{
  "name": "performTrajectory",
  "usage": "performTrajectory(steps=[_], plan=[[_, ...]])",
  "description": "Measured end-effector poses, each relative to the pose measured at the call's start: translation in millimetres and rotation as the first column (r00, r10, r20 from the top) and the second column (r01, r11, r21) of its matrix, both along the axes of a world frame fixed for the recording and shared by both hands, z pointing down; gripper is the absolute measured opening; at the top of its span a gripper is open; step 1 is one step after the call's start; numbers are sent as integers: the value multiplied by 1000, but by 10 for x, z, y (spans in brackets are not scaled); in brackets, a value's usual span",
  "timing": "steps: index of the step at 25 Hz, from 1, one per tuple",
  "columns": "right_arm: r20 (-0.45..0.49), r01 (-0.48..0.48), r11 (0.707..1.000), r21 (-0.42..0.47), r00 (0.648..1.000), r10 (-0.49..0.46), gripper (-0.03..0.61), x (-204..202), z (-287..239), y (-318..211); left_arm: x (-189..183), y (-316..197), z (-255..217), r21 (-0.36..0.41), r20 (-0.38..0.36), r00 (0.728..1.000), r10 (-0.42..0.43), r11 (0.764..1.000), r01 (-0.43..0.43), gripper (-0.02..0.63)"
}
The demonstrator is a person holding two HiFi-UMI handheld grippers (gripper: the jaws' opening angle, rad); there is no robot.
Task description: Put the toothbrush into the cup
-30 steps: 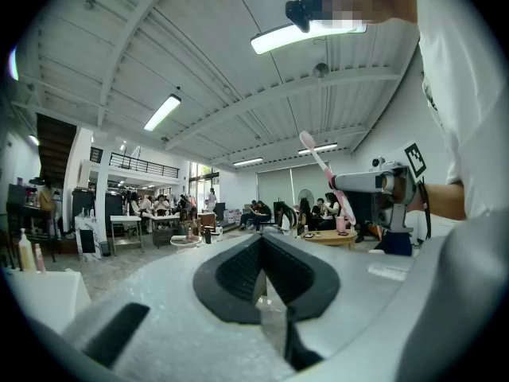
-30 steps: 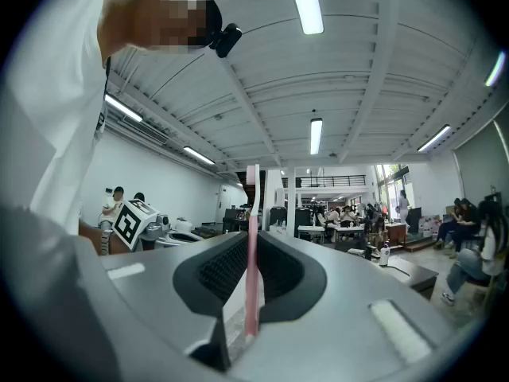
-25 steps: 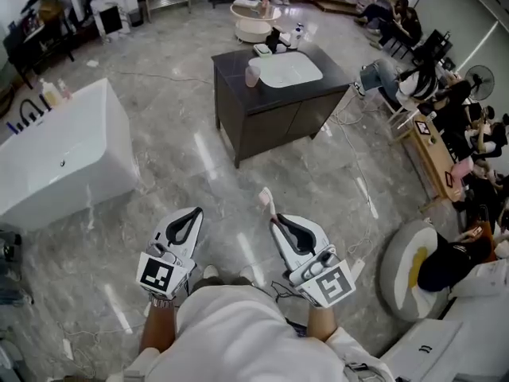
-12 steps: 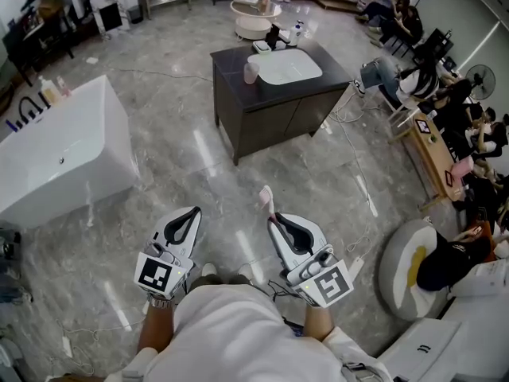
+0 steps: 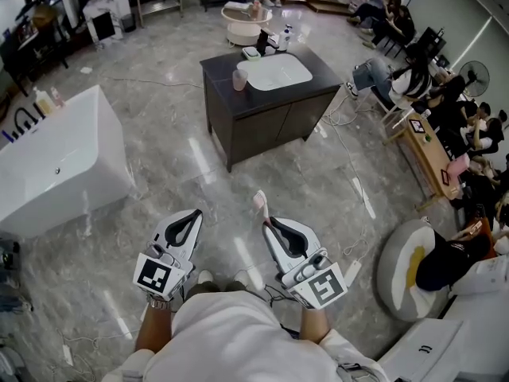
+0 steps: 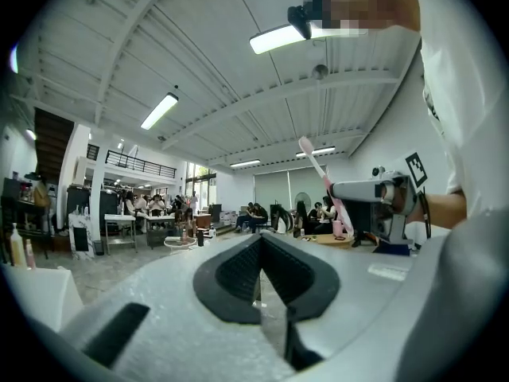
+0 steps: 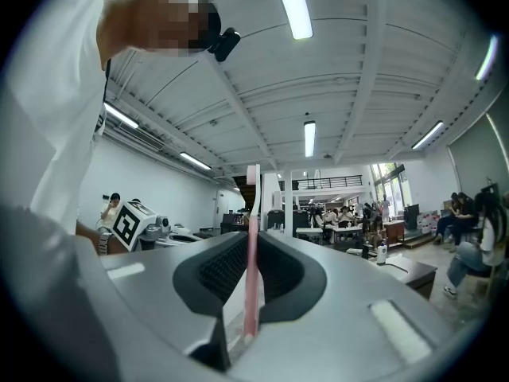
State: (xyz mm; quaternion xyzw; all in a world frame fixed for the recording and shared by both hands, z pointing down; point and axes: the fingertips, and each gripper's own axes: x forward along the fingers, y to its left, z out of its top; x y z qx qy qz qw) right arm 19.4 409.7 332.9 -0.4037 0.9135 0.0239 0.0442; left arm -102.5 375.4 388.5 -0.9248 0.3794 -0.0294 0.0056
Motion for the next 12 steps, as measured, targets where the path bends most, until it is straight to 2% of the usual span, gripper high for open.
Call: performTrajectory(steps=[2,12], plan=[[-12,-6,1000,-8,1000,6,48,106,54,-18,79,-40,-2,3,-9,1000,0,1000,0,-2],[9,-32,999,-25,999,32,48,731,238,-224,522,-207,220,-35,46,999,-26,999,27,-2]])
